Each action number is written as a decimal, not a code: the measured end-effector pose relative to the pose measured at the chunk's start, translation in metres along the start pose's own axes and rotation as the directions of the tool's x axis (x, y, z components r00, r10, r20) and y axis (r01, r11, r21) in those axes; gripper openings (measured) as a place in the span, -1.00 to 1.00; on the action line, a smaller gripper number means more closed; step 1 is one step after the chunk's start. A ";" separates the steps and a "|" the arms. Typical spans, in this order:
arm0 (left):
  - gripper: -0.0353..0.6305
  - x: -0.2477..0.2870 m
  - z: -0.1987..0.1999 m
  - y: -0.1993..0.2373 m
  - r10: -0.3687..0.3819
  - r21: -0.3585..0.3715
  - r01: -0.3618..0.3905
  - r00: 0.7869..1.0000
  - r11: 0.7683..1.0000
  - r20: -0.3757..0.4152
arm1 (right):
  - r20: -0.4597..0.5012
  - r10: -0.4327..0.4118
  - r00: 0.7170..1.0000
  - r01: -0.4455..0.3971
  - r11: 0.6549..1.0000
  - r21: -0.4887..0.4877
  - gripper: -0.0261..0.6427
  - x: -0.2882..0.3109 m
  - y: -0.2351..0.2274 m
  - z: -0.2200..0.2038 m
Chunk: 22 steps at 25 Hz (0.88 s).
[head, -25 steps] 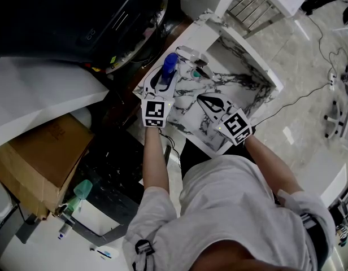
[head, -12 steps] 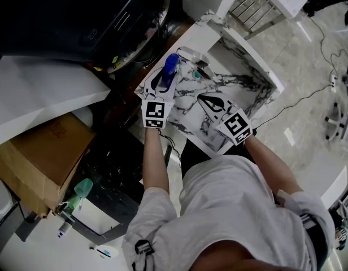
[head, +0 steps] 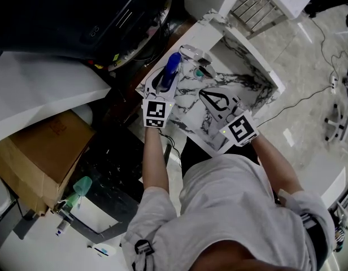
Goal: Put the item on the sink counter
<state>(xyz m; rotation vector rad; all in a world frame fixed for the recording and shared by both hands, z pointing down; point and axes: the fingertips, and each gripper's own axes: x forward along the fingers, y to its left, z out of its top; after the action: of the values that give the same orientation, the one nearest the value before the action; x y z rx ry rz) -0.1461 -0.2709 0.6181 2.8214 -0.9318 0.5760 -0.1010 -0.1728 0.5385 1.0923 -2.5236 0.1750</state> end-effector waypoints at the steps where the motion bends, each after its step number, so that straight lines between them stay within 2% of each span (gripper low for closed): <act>1: -0.40 -0.001 0.000 0.000 -0.002 0.001 0.002 1.000 1.000 -0.001 | 0.003 0.013 1.000 -0.013 0.998 -0.065 -0.90 -0.003 -0.003 0.016; 3: -0.40 -0.002 -0.001 -0.002 -0.005 0.000 0.005 1.000 1.000 -0.003 | -0.021 0.047 0.999 -0.051 0.980 -0.191 -0.90 -0.005 -0.012 0.042; 4: -0.40 -0.002 -0.002 -0.002 -0.008 0.000 0.008 1.000 1.000 -0.004 | -0.056 0.061 0.997 -0.074 0.960 -0.271 -0.90 -0.005 -0.017 0.053; 5: -0.40 -0.003 -0.002 -0.003 -0.012 0.001 0.012 1.000 1.000 -0.005 | -0.107 0.070 0.992 -0.105 0.924 -0.368 -0.89 -0.003 -0.024 0.060; 6: -0.40 -0.003 -0.002 -0.003 -0.015 0.003 0.015 1.000 1.000 -0.005 | -0.174 0.071 0.982 -0.147 0.868 -0.474 -0.81 0.002 -0.030 0.064; 7: -0.40 -0.004 -0.002 -0.004 -0.018 0.004 0.018 1.000 1.000 -0.006 | -0.249 0.068 0.966 -0.203 0.794 -0.573 -0.51 0.009 -0.036 0.065; 8: -0.40 -0.004 -0.002 -0.004 -0.019 0.005 0.019 1.000 1.000 -0.005 | -0.320 0.061 0.946 -0.266 0.711 -0.651 -0.40 0.018 -0.042 0.064; 10: -0.40 -0.005 -0.002 -0.005 -0.017 0.005 0.017 1.000 1.000 -0.004 | -0.425 0.053 0.903 -0.381 0.554 -0.740 -0.40 0.039 -0.049 0.057; 11: -0.40 -0.005 -0.002 -0.005 -0.017 0.003 0.017 1.000 1.000 -0.004 | -0.466 0.060 0.883 -0.433 0.491 -0.756 -0.40 0.050 -0.050 0.052; 13: -0.40 -0.006 -0.002 -0.008 -0.022 0.000 0.022 1.000 1.000 -0.003 | -0.541 0.087 0.836 -0.526 0.404 -0.748 -0.40 0.066 -0.046 0.040; 15: -0.40 -0.007 -0.004 -0.012 -0.037 0.001 0.037 0.999 0.999 -0.003 | -0.602 0.115 0.790 -0.599 0.349 -0.720 -0.40 0.074 -0.039 0.031; 17: -0.40 -0.008 -0.004 -0.017 -0.060 0.016 0.060 0.998 0.998 -0.004 | -0.650 0.120 0.750 -0.650 0.313 -0.692 -0.35 0.080 -0.038 0.020; 19: -0.40 -0.011 -0.005 -0.022 -0.080 0.026 0.080 0.997 0.996 0.000 | -0.686 0.117 0.718 -0.685 0.293 -0.667 -0.34 0.083 -0.039 0.011; 22: -0.41 -0.015 -0.006 -0.024 -0.085 0.018 0.085 0.996 0.996 0.019 | -0.699 0.162 0.696 -0.711 0.287 -0.642 -0.41 0.086 -0.029 0.009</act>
<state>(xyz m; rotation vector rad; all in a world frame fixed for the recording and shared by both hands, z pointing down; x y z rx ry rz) -0.1449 -0.2415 0.6176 2.8701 -0.8095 0.5495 -0.1360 -0.2537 0.5626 -0.1893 -1.8227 -0.6235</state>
